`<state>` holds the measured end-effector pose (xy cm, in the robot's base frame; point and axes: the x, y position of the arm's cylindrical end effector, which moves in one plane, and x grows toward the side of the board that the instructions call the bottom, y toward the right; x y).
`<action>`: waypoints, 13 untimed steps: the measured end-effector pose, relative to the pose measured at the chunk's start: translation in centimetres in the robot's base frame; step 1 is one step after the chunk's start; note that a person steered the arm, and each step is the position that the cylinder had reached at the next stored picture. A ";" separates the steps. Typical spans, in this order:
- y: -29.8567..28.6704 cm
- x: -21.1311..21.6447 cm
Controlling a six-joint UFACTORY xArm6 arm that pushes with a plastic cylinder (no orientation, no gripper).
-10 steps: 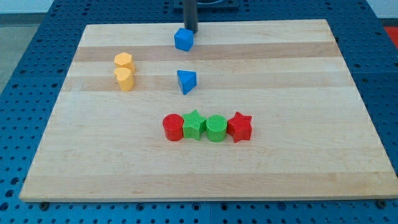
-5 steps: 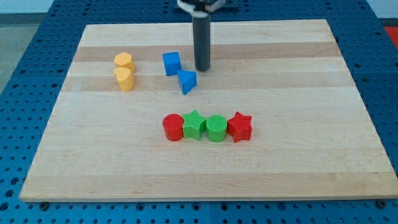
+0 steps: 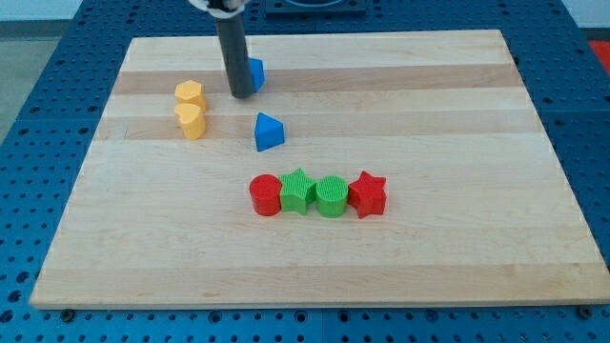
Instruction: Push the blue cube to the top of the yellow hexagon
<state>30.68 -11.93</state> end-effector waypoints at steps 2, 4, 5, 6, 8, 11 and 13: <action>-1.8 -1.1; 7.1 8.2; 11.3 5.7; 11.6 4.6; 9.6 0.7; 5.6 -3.6; 4.8 -3.6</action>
<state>27.08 -7.14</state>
